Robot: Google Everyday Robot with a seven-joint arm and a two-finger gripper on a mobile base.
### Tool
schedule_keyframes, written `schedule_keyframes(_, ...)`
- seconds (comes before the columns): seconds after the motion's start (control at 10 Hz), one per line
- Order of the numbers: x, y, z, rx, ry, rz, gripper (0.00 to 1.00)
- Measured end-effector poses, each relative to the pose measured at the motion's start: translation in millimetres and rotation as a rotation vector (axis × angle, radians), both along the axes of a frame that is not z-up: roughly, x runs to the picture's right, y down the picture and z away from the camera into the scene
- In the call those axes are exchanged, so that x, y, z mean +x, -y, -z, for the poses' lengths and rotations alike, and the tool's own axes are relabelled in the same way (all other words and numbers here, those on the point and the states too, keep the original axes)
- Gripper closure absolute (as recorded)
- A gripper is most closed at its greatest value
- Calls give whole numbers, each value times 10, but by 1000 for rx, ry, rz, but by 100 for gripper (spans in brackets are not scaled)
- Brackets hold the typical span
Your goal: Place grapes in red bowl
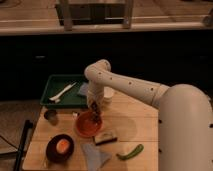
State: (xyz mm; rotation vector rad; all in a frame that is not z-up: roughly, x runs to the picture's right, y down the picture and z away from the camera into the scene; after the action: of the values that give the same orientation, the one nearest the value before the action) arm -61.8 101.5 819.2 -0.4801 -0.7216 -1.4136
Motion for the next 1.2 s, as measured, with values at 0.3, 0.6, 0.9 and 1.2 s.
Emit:
schedule_keyframes(0.3,-4,-8,31,2,-1,-4,20)
schedule_keyframes(0.6,-15,-18,45,0,-1,-9,20)
schedule_keyframes(0.9,-16,-16,53,7,9,-19,20)
schedule_keyframes(1.2,-15,-11,64,12,23,-22,20)
